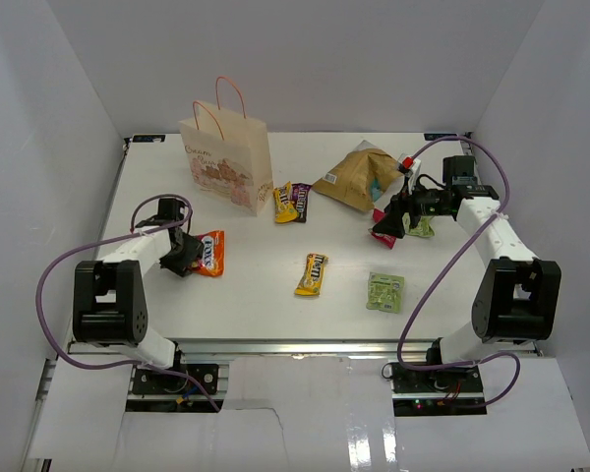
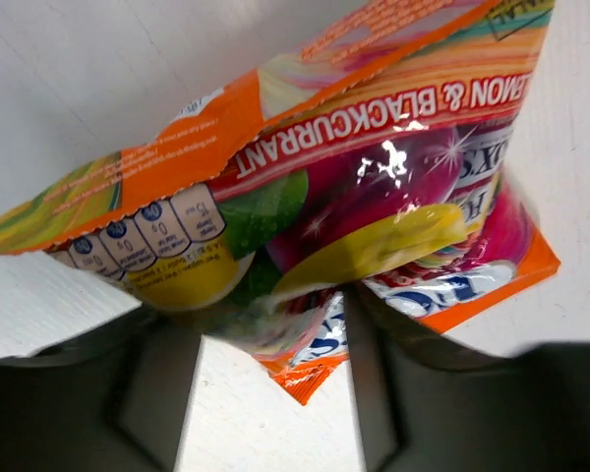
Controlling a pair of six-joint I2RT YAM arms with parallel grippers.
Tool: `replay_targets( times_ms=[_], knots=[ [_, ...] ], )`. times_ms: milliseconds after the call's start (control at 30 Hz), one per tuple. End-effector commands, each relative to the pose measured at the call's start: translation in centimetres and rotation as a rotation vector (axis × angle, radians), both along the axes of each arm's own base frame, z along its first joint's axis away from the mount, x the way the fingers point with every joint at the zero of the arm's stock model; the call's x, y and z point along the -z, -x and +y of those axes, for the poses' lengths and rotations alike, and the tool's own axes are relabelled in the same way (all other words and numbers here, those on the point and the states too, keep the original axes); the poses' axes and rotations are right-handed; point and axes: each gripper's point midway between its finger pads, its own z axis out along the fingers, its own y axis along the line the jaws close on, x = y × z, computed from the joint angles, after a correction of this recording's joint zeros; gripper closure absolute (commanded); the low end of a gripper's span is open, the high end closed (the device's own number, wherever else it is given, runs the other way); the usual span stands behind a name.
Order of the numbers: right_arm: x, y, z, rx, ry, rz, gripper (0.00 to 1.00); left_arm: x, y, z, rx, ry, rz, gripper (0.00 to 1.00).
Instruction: Place the snacks into the paper bag
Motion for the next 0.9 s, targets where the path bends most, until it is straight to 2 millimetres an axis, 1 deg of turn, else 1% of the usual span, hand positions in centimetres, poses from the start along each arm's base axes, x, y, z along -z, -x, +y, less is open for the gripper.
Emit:
replay_targets(
  times_ms=[0,33,67,100,167,200,233,267,300,333,367,400,433,467,500,533,567,600,667,700,733,767,800,833,867],
  knots=[
    [-1.2,0.0,0.4,-0.021,-0.017,-0.036,0.1,0.3,0.0,0.9,0.009,-0.044,0.003,0.41],
    [-1.2,0.1,0.4,-0.021,-0.015,-0.038,0.1,0.2,0.2,1.0,0.014,-0.048,0.0,0.46],
    [-1.2,0.1,0.3,-0.02,-0.014,-0.038,0.1,-0.6,0.0,1.0,0.017,-0.051,-0.028,0.51],
    [-1.2,0.2,0.3,-0.019,-0.013,-0.036,0.1,-1.0,-0.1,1.0,0.021,-0.053,-0.044,0.61],
    [-1.2,0.3,0.3,-0.019,-0.012,-0.037,0.1,-2.3,-0.3,1.0,0.04,-0.058,-0.086,0.7],
    [-1.2,0.2,0.3,-0.02,-0.012,-0.04,0.1,-3.7,-0.6,1.0,0.048,-0.061,-0.134,0.75],
    [-1.2,0.2,0.3,-0.019,-0.012,-0.036,0.1,-4.5,-0.8,1.0,0.067,-0.069,-0.158,0.84],
    [-1.3,0.2,0.4,-0.022,-0.016,-0.037,0.1,-5.5,-1.3,0.9,0.081,-0.07,-0.194,0.89],
    [-1.3,0.2,0.4,-0.022,-0.016,-0.036,0.1,-7.1,-1.7,0.8,0.098,-0.07,-0.248,0.93],
    [-1.3,0.1,0.4,-0.022,-0.018,-0.033,0.1,-8.0,-2.0,0.7,0.144,-0.081,-0.282,0.99],
    [-1.4,0.1,0.4,-0.024,-0.022,-0.032,0.1,-9.4,-2.8,0.0,0.182,-0.061,-0.341,1.0],
    [-1.4,0.0,0.5,-0.025,-0.024,-0.03,0.1,-11.6,-3.3,-0.4,0.211,-0.056,-0.417,1.0],
    [-1.5,-0.1,0.5,-0.025,-0.025,-0.029,0.1,-12.9,-3.7,-0.8,0.243,-0.051,-0.467,1.0],
    [-1.6,-0.1,0.5,-0.028,-0.029,-0.029,0.1,-14.9,-4.5,-1.7,0.303,-0.038,-0.549,1.0],
    [-1.7,-0.2,0.5,-0.028,-0.03,-0.029,0.1,-16.8,-5.0,-2.0,0.325,-0.037,-0.613,1.0],
    [-1.8,-0.2,0.6,-0.029,-0.032,-0.028,0.1,-19.1,-5.1,-2.8,0.361,-0.02,-0.69,1.0],
    [-1.9,-0.2,0.6,-0.031,-0.036,-0.03,0.1,-21.4,-5.6,-3.9,0.429,0.002,-0.776,1.0],
    [-1.9,-0.2,0.6,-0.031,-0.038,-0.03,0.1,-23.3,-5.8,-4.5,0.458,0.012,-0.835,1.0],
    [-2.1,-0.3,0.7,-0.033,-0.044,-0.03,0.1,-28.8,-6.6,-5.8,0.532,0.02,-1.003,1.0],
    [-2.0,-0.3,0.7,-0.033,-0.046,-0.026,0.1,-30.7,-6.4,-7.1,0.61,0.052,-1.064,1.0],
    [-2.1,-0.4,0.7,-0.034,-0.047,-0.028,0.1,-33.6,-6.5,-7.7,0.649,0.053,-1.144,1.0],
    [-2.3,-0.4,0.8,-0.035,-0.052,-0.028,0.1,-35.5,-7.1,-8.3,0.687,0.05,-1.208,1.0],
    [-2.3,-0.4,0.8,-0.035,-0.055,-0.024,0.1,-37.0,-7.0,-9.3,0.753,0.065,-1.249,1.0],
    [-2.3,-0.4,0.9,-0.036,-0.057,-0.023,0.1,-40.0,-7.1,-9.8,0.792,0.047,-1.321,1.0],
    [-2.3,-0.4,0.9,-0.037,-0.06,-0.024,0.1,-40.5,-8.3,-10.5,0.829,0.05,-1.341,1.0]
  ],
)
